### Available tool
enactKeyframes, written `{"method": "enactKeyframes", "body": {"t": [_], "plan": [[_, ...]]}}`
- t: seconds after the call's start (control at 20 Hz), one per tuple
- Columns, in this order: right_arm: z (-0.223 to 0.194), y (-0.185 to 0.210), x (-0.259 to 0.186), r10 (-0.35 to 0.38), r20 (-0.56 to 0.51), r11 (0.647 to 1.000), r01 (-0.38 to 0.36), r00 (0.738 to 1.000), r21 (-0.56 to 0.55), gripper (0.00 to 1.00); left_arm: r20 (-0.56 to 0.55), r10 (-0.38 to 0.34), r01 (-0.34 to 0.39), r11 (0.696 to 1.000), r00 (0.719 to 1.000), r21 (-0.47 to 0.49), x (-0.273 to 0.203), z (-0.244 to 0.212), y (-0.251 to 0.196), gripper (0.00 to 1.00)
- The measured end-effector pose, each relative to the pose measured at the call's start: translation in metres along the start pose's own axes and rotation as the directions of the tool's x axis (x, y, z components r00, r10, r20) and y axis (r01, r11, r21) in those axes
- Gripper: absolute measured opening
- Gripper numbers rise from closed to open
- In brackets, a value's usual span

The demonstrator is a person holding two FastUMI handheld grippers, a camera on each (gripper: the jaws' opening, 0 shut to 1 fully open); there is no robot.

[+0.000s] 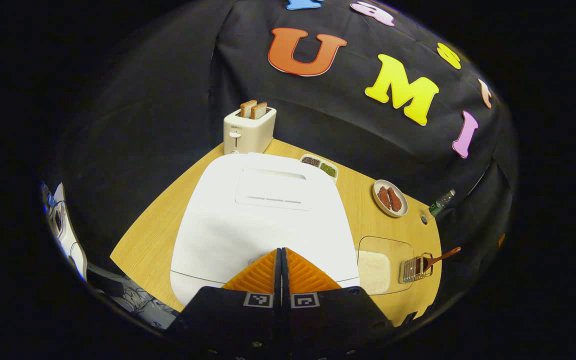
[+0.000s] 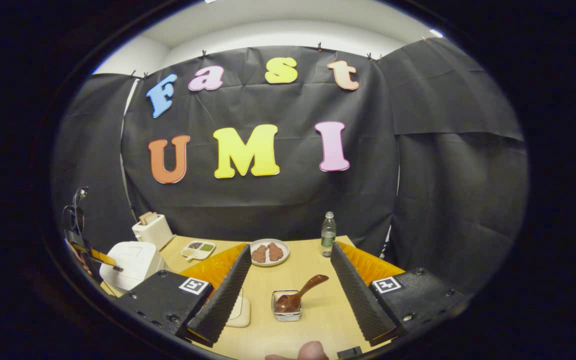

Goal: Close the left gripper, press the button to open the rice cooker; take a wooden spoon from the chopstick holder with the right hand, scoop a spoonful of rice and pour it into the rice cooker, then put the wooden spoon back into the chopstick holder.

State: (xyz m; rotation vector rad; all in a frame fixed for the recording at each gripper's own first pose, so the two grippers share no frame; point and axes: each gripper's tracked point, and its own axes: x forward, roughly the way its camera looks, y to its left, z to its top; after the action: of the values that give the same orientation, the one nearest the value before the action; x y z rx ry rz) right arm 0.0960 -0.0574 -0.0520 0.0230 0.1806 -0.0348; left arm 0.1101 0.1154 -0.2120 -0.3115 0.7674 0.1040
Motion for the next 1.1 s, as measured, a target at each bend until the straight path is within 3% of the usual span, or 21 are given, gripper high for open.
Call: {"method": "enactKeyframes", "body": {"t": [0.25,0.55,0.8,1.1], "plan": [[-0.002,0.015,0.001,0.029,-0.008,0.999,-0.029,1.000,-0.015,1.00,-0.056,0.022,-0.023,1.000,0.998,-0.017,0.005,-0.016,0.006,0.00],[-0.004,0.025,-0.002,0.056,-0.017,0.998,-0.057,0.998,-0.031,1.00,-0.047,0.000,-0.002,0.999,0.999,-0.044,0.002,-0.011,0.004,0.00],[0.004,0.026,-0.004,0.066,-0.009,0.998,-0.066,0.998,-0.022,1.00,0.163,0.010,-0.017,0.999,0.987,0.040,-0.031,0.047,-0.008,0.00],[0.017,0.014,-0.015,0.051,0.022,0.998,-0.050,0.998,-0.035,1.00,0.422,0.005,-0.069,0.988,0.907,0.137,-0.062,0.128,-0.025,0.00]]}}
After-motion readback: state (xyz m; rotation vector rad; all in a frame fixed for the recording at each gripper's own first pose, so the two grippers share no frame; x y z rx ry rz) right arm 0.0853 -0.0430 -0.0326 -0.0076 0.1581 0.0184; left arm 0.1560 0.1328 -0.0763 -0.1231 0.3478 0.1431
